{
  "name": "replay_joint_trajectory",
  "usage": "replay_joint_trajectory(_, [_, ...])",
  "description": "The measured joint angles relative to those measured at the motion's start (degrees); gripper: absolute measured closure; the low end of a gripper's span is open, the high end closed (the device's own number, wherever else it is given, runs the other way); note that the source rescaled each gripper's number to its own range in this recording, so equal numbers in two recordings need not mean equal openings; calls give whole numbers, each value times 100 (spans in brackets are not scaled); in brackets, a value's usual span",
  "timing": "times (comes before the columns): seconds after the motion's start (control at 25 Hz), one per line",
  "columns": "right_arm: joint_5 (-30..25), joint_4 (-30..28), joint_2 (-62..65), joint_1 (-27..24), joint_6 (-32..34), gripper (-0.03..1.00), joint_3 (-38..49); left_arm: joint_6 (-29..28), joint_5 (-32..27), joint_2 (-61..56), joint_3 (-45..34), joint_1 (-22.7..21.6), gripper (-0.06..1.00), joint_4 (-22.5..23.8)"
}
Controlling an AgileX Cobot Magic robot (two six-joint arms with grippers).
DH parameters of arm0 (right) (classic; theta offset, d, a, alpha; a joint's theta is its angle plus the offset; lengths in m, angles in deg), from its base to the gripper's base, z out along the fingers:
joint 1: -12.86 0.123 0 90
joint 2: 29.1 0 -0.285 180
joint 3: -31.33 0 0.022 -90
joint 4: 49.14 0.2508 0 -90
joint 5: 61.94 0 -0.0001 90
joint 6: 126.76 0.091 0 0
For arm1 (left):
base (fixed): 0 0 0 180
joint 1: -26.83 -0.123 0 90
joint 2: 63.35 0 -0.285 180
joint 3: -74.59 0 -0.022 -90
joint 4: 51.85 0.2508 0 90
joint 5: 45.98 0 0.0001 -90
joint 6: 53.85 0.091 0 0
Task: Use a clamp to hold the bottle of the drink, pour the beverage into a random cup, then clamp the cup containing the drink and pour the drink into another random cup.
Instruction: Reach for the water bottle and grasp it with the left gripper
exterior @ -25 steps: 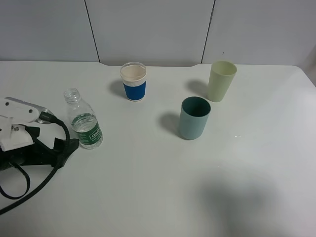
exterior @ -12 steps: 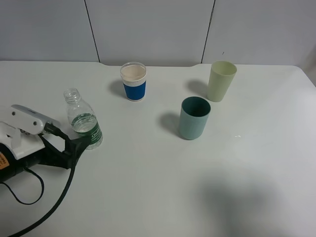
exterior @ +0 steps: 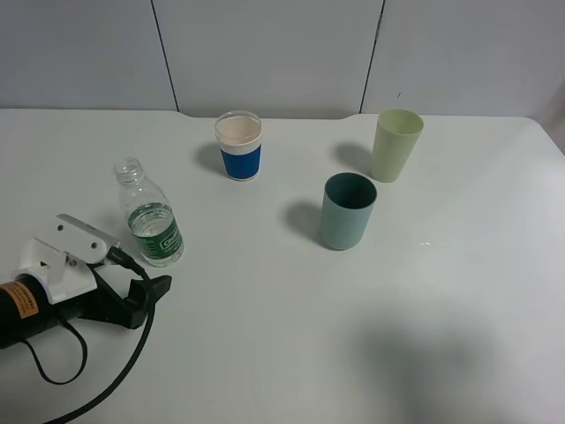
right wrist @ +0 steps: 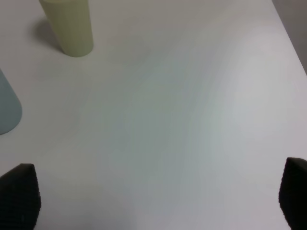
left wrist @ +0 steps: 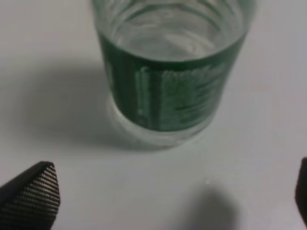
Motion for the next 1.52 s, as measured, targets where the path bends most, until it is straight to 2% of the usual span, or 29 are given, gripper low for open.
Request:
replay_joint_trajectory(0.24, [0,0,0,0,0,-3,0,0,0,11,384,0,-6,265])
replay_joint_trajectory(0.72, [0,0,0,0,0,-3,0,-19,7,30,1159,0,-6,411])
replay_joint_trajectory(1.0, [0,0,0,0,0,-3,0,-19,8,30,1196,0,-6,416])
replay_joint_trajectory(1.04, [0,0,0,0,0,-3,0,-19,8,30,1196,0,-3,416])
replay_joint_trajectory(1.08, [0,0,0,0,0,-3,0,-19,8,30,1196,0,4,416])
replay_joint_trajectory(1.16, [0,0,0,0,0,-3,0,-19,8,30,1196,0,43,410])
replay_joint_trajectory(1.24, [0,0,0,0,0,-3,0,-19,8,30,1196,0,87,411])
replay_joint_trajectory(1.28, [0,0,0,0,0,-3,0,-19,14,30,1196,0,94,425])
replay_joint_trajectory(1.4, [0,0,0,0,0,-3,0,-19,14,30,1196,0,86,436])
replay_joint_trajectory(1.52, [0,0,0,0,0,-3,0,-19,14,30,1196,0,86,436])
